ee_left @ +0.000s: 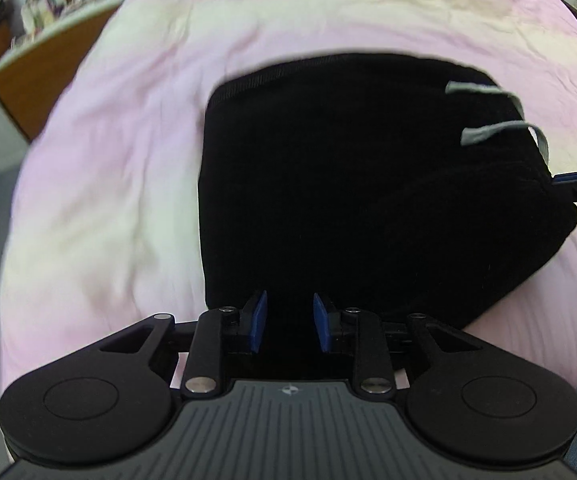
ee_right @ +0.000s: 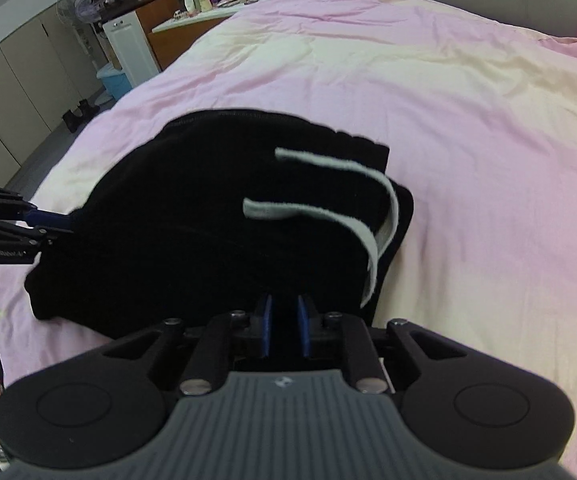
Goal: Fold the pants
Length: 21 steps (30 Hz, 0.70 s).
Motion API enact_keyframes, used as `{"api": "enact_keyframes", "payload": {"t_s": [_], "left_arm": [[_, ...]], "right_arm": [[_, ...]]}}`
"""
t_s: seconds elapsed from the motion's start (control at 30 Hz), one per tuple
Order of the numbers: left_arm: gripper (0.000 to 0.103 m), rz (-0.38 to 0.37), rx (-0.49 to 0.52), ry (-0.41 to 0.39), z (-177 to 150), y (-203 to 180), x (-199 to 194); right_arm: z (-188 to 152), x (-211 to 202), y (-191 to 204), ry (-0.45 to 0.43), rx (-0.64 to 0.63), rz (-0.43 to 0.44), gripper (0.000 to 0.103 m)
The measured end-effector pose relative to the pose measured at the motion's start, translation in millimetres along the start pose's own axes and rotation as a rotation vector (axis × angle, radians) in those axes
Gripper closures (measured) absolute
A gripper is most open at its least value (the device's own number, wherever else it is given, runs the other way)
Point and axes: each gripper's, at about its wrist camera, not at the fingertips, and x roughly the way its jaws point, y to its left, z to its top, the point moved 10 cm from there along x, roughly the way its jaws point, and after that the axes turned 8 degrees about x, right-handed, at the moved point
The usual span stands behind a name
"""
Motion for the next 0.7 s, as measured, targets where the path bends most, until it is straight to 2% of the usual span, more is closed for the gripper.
{"api": "enact_keyframes", "payload": {"t_s": [0.07,0.17,0.2,0.23,0.3,0.43,0.57,0.6,0.67,0.7], "left_arm": [[0.07,-0.003,-0.017,-0.012,-9,-1,-5],[0.07,-0.007,-0.04,-0.076,-14,3,-37],[0.063,-0.013,-0.03,-0.095,-18,2,-46],[0.049,-0.015,-0.006,-0.109,-22,0,-54],[0.031,0.032,0.051,-0.141,-36,0,-64],[0.029,0.105,0.051,-0.115,-57,0,-51],[0.028,0.18,0.055,-0.169,-54,-8,-28],[0.028,0.217,0.05,-0.173,-53,-7,-20],[0.062,0.285,0.053,-0.149,-54,-4,-8],[0.075,0.301,0.037,-0.16,-54,-1,-11]], "right_arm": [[-14,10,-4,0.024,-0.005,-0.019,0.092],[-18,10,-10,0.031,0.048,-0.015,0.091],[-17,8,-10,0.026,0.042,-0.019,0.091],[-17,6,-9,0.024,0.033,-0.023,0.09],[-20,6,-8,0.025,0.034,-0.026,0.088],[-22,6,-7,0.011,0.048,-0.033,0.087],[-23,7,-7,0.007,0.057,-0.038,0.087],[-23,6,-8,0.007,0.059,-0.038,0.087],[-22,6,-8,0.008,0.063,-0.04,0.086],[-22,6,-8,0.008,0.065,-0.043,0.086]]}}
